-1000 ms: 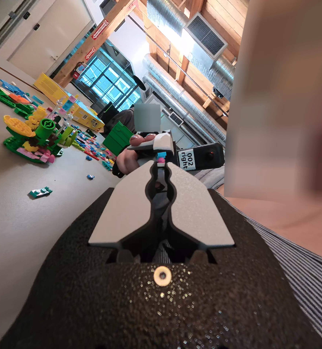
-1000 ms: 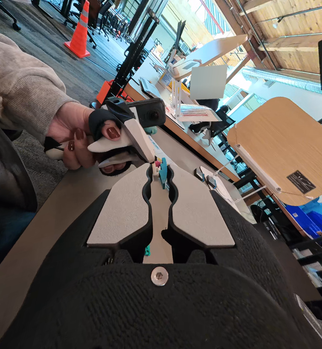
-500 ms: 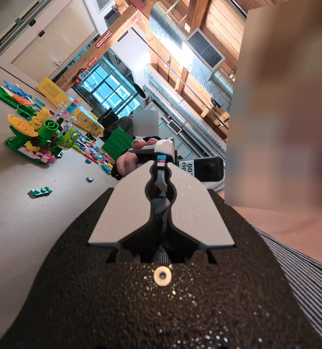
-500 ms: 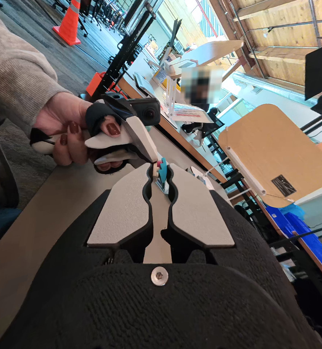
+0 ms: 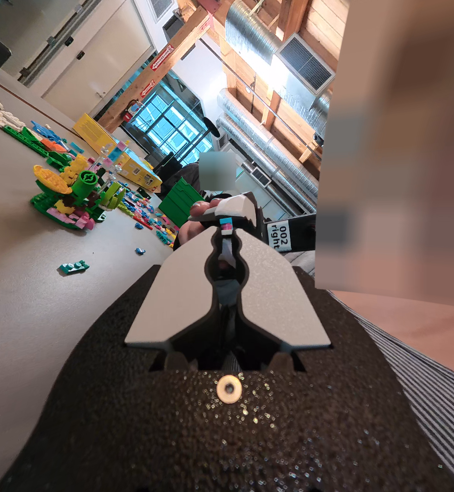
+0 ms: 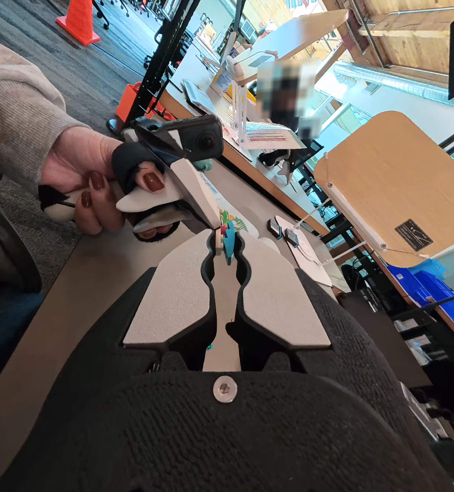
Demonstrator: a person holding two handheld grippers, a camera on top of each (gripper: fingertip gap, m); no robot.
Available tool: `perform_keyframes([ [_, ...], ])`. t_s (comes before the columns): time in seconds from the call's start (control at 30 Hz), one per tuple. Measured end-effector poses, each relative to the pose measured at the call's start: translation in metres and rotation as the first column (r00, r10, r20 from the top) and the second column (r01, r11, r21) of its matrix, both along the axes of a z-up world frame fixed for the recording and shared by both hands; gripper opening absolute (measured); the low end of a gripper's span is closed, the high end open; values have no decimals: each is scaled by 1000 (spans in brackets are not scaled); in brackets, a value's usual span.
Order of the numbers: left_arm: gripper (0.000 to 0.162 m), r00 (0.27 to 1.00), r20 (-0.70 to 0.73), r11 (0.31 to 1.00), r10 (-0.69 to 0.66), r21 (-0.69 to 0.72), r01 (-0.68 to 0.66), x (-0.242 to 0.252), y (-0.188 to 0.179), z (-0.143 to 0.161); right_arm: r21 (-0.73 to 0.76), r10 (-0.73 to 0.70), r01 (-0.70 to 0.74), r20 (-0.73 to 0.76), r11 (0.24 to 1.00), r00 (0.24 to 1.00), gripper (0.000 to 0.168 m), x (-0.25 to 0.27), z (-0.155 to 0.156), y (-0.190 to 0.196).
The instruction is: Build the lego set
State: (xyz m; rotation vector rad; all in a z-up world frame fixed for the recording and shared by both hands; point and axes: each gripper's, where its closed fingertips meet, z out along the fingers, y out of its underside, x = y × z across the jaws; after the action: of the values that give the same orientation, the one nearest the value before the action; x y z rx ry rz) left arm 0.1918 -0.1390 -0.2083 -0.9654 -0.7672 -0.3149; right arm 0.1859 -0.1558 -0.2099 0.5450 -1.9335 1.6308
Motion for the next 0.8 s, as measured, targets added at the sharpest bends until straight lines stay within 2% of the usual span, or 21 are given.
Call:
perform_keyframes([
  [0.03,7,1000,-2,1000,0,-4,0,0,0,0,2,3,-3,1,1000,1000,12,0,0,0],
  [0.2,6,1000,17,999,-8,48,7,0,1,2,-41,2,-1,24,999,1000,12,0,3,1],
  [0.47,6,999,22,993,-30,112,27,1,0,6,-126,-2,-2,-30,992,1000,12,2,8,1],
  [0.8,6,1000,1,997,27,78,-27,-1,0,5,-113,-46,40,-49,993,998,17,-1,3,-2],
])
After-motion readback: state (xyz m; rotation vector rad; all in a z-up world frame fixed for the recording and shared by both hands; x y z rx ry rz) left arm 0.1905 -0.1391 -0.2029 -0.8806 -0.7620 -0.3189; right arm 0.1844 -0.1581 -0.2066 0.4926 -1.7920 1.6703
